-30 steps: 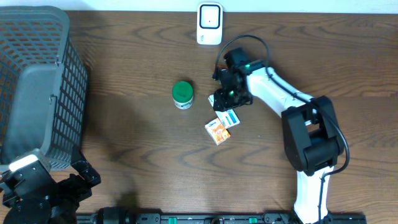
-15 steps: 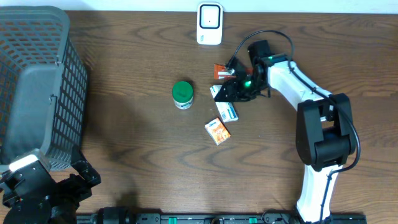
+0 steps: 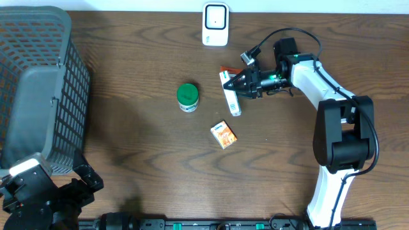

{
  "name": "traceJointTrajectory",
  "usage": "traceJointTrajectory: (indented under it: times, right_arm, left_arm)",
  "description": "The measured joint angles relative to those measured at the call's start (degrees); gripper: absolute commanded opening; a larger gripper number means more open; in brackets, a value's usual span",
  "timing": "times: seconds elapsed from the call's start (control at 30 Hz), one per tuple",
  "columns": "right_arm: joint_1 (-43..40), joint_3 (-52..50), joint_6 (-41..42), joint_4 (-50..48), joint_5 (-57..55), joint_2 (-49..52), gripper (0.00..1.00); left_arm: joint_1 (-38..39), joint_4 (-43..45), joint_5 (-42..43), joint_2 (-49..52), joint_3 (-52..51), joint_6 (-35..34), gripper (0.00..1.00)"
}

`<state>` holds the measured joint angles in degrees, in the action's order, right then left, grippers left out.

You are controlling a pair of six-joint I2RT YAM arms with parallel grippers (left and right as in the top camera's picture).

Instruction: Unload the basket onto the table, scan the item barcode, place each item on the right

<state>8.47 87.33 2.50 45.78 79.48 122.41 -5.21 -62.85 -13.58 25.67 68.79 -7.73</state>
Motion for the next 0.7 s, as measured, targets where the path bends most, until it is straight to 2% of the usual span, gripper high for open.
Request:
traceJointTrajectory:
  times: [0.23, 0.5, 0.7]
  right_arm:
    - [0.02, 0.04, 1.25, -1.25, 6.01, -0.72, 0.46]
    - [0.04, 0.7, 2.58, -2.03, 7.52, -1.42, 0.45]
    - [0.04, 0.76, 4.26, -6.78, 7.8, -1.46, 0.45]
  left_arm:
    - [0.0, 0.0, 0.0, 0.0, 0.0, 0.0, 1.0]
    - [0.0, 0.0, 0.0, 0.0, 0.0, 0.0, 1.0]
    - [0.0, -0.02, 0.0, 0.0, 0.0, 0.0, 1.0]
